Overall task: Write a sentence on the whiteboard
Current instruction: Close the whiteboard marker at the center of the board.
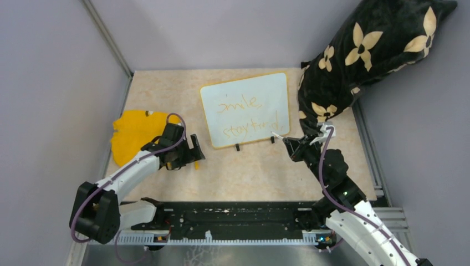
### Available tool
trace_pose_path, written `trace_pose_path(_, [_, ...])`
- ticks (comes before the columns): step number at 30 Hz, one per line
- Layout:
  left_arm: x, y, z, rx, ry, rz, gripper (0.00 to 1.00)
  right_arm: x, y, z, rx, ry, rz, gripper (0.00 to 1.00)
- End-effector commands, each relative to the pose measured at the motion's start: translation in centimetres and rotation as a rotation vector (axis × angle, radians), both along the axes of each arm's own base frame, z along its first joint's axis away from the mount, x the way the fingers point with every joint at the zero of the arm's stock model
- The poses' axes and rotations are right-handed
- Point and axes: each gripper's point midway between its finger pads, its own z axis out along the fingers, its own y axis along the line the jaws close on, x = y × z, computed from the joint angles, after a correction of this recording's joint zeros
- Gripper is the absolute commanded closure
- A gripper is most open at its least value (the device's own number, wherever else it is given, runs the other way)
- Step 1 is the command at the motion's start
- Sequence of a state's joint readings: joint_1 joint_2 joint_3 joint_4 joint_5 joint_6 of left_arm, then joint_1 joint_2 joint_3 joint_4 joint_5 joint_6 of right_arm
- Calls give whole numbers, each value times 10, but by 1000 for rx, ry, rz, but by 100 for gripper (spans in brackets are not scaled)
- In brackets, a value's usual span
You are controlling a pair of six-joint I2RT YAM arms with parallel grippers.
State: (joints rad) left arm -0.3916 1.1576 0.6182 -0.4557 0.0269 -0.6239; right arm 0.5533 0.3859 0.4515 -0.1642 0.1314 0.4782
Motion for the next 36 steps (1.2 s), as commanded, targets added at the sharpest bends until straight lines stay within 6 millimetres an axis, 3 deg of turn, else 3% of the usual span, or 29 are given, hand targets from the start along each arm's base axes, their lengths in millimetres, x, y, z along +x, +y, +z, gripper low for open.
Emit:
trace_pose_path(1, [10,-7,1,21,17,-55,1,3,-5,10,11,-47,-23,100])
trace_pose_path(6, [8,-16,-8,12,88,-111,2,3,-4,9,6,-46,-21,100])
trace_pose_path(17, [4,4,-21,193,127,-115,21,4,-3,10,9,-56,-15,100])
trace_pose_path(22, [4,3,-26,262,136,-130,31,4,-3,11,8,-55,-14,100])
trace_pose_path(36, [6,4,-40,316,162,-112,48,2,-4,10,10,-59,-13,100])
